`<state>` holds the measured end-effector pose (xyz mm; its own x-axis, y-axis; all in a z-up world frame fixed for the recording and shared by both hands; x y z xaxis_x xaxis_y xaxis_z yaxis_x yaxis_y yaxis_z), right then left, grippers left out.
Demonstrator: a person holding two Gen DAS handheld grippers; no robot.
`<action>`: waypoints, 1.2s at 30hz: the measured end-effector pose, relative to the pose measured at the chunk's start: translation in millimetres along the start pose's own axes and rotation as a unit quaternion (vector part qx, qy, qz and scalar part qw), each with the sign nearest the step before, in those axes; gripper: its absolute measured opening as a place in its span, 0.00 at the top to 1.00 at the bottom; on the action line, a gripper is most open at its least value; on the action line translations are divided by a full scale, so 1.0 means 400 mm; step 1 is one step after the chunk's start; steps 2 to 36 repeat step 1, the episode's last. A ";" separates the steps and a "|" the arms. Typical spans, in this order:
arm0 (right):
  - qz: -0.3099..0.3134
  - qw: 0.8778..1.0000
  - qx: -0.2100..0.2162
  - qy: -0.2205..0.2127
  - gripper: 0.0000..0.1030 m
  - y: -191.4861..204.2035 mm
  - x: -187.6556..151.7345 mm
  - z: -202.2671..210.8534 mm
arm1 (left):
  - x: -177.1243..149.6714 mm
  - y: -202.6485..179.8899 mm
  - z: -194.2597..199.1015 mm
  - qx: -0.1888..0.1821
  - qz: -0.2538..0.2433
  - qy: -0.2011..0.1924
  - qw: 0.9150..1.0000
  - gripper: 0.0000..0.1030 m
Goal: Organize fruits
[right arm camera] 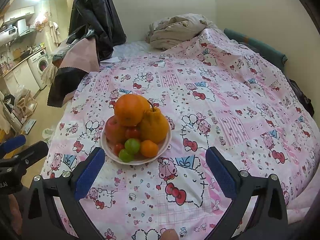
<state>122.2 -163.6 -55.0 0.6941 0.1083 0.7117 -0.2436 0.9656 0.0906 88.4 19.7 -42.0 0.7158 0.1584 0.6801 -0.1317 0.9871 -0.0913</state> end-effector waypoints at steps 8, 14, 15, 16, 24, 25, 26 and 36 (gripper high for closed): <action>0.000 1.000 0.000 0.000 0.00 0.001 0.000 -0.001 | 0.000 0.001 0.000 0.001 0.000 0.001 1.000 0.00; 0.000 1.000 0.000 0.000 0.00 0.001 0.000 -0.001 | 0.000 0.001 0.000 0.001 0.000 0.001 1.000 0.00; 0.000 1.000 0.000 0.000 0.00 0.001 0.000 -0.001 | 0.000 0.001 0.000 0.001 0.000 0.001 1.000 0.00; 0.000 1.000 0.000 0.000 0.00 0.001 0.000 -0.001 | 0.000 0.001 0.000 0.001 0.000 0.001 1.000 0.00; 0.000 1.000 0.000 0.000 0.00 0.001 0.000 -0.001 | 0.000 0.001 0.000 0.001 0.000 0.001 1.000 0.00; 0.000 1.000 0.000 0.000 0.00 0.001 0.000 -0.001 | 0.000 0.001 0.000 0.001 0.000 0.001 1.000 0.00; 0.000 1.000 0.000 0.000 0.00 0.001 0.000 -0.001 | 0.000 0.001 0.000 0.001 0.000 0.001 1.000 0.00; 0.000 1.000 0.000 0.000 0.00 0.001 0.000 -0.001 | 0.000 0.001 0.000 0.001 0.000 0.001 1.000 0.00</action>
Point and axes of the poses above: each gripper's, at about its wrist camera, not at the fingertips, and z roughly against the way its jaws point, y to its left, x to its top, the point moved 9 cm from there along -z, roughly the way its jaws point, and after that the axes turned 2 degrees about x, right-handed, at the moved point
